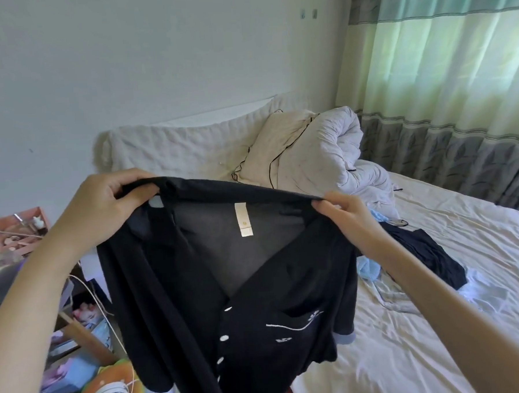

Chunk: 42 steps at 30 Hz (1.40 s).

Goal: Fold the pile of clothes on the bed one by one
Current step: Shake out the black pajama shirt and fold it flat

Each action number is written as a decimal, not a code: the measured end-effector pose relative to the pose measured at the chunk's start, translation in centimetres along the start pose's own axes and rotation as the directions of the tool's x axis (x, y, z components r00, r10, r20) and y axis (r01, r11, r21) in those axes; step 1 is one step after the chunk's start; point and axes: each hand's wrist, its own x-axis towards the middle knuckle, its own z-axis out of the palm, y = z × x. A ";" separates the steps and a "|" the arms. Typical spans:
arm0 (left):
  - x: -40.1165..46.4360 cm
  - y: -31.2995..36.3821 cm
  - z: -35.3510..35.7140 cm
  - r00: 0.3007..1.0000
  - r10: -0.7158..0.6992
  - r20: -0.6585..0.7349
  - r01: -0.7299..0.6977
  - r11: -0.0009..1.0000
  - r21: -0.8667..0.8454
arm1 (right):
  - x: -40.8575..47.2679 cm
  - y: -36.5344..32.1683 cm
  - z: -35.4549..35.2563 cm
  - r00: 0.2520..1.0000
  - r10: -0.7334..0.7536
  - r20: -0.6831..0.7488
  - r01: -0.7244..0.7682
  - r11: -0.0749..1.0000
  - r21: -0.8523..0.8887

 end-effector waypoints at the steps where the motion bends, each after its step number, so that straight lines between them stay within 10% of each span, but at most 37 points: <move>1: -0.1 -0.2 0.2 1.000 -0.008 0.003 0.008 1.000 0.016 | 0.4 -0.4 -0.2 0.998 -0.063 -0.021 0.061 0.994 -0.095; 7: -0.5 -0.3 0.6 0.998 0.010 -0.069 -0.006 0.998 0.061 | 2.0 -1.4 -1.1 0.950 -0.309 -0.037 0.255 0.843 -0.474; 17: -4.5 -2.8 3.2 0.989 -0.047 -0.141 0.031 0.993 -0.115 | -0.3 -0.3 -1.3 0.960 -0.277 -0.027 0.261 0.930 -0.259; 29: 3.9 -3.8 6.0 0.972 0.072 -0.223 -0.095 0.991 -0.090 | 4.6 -1.4 -4.5 0.880 -0.402 -0.252 0.282 0.870 -0.404; 42: 25.9 -25.4 23.0 0.996 -0.084 -0.012 0.085 0.989 0.117 | 31.0 20.2 0.1 0.969 -0.129 -0.212 0.031 0.911 -0.412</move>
